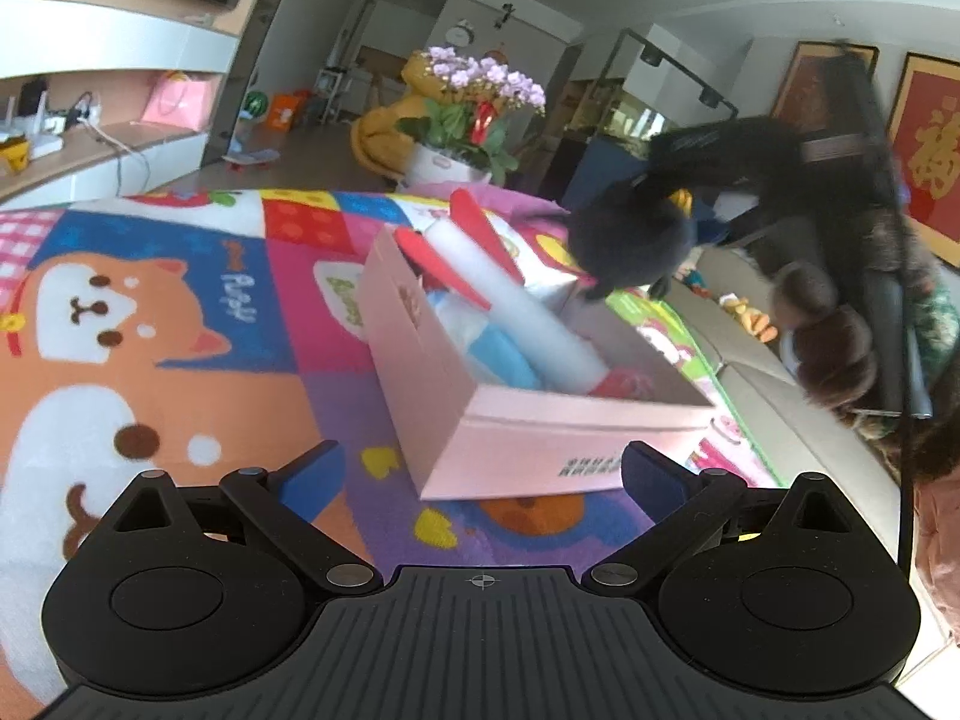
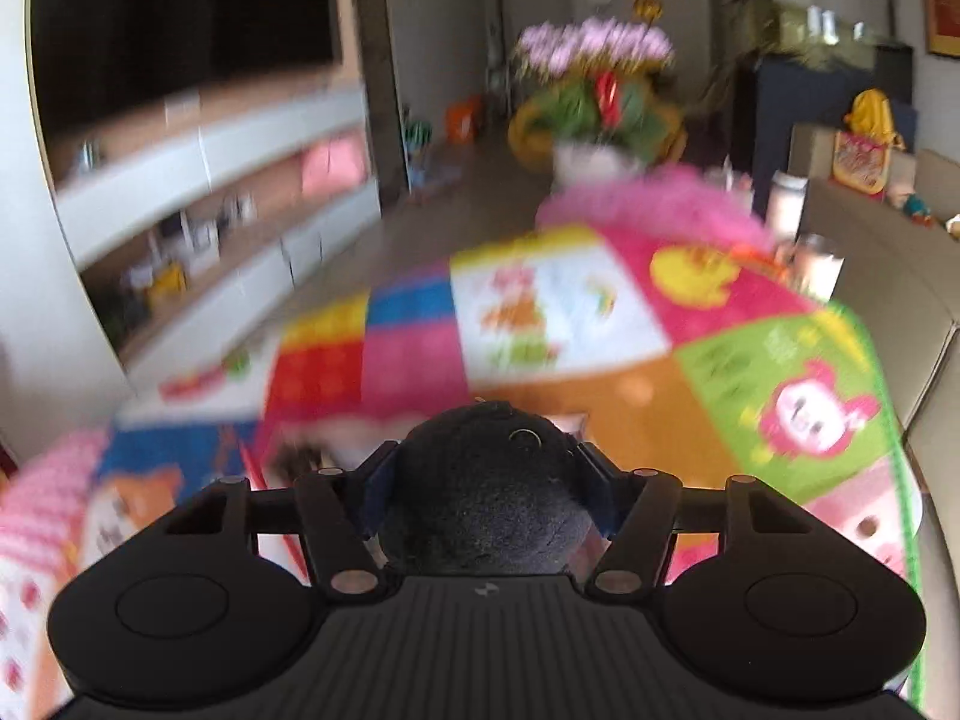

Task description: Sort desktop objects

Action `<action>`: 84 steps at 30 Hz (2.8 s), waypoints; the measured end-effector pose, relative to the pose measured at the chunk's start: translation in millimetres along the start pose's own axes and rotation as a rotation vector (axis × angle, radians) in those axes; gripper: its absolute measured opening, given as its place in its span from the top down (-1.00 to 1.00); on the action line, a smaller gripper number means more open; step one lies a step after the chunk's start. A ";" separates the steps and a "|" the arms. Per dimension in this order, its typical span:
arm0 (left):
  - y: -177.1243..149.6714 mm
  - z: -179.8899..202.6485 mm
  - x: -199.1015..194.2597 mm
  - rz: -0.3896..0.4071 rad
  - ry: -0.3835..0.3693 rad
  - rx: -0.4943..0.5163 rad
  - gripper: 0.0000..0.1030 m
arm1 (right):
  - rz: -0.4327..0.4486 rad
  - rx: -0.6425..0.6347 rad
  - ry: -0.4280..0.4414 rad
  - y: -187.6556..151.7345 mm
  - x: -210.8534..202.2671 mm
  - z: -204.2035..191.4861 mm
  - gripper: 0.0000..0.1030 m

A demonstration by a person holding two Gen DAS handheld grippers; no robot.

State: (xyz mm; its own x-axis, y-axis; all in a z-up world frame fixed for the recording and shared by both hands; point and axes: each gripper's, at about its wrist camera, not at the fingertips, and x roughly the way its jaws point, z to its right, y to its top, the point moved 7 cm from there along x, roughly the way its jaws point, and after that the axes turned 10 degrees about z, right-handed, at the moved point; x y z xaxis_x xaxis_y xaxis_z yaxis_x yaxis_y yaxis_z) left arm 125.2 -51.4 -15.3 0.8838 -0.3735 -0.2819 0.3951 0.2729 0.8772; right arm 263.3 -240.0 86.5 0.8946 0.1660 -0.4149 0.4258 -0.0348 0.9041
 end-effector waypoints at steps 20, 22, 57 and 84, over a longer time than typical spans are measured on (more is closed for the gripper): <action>53.8 87.2 175.8 -0.261 -0.275 0.164 -0.99 | 0.258 0.033 0.096 73.5 -63.0 22.4 -0.23; 51.8 91.2 180.9 -0.290 -0.303 0.173 -0.99 | 0.257 0.037 0.098 73.8 -59.9 24.0 -0.23; 15.0 18.1 23.1 -0.125 -0.017 0.182 -1.00 | -0.078 0.135 0.045 -68.1 34.1 8.8 0.01; 9.2 -13.2 -10.7 -0.112 0.173 0.198 -1.00 | -0.043 0.156 0.135 -85.8 -7.0 -1.5 -0.93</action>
State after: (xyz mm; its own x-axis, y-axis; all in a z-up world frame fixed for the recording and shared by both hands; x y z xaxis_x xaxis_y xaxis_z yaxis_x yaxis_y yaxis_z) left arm 122.7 -33.2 -9.3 0.8739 -0.2297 -0.4284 0.4508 0.0534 0.8910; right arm 220.2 -236.7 12.0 0.8535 0.3005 -0.4257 0.4882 -0.1753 0.8550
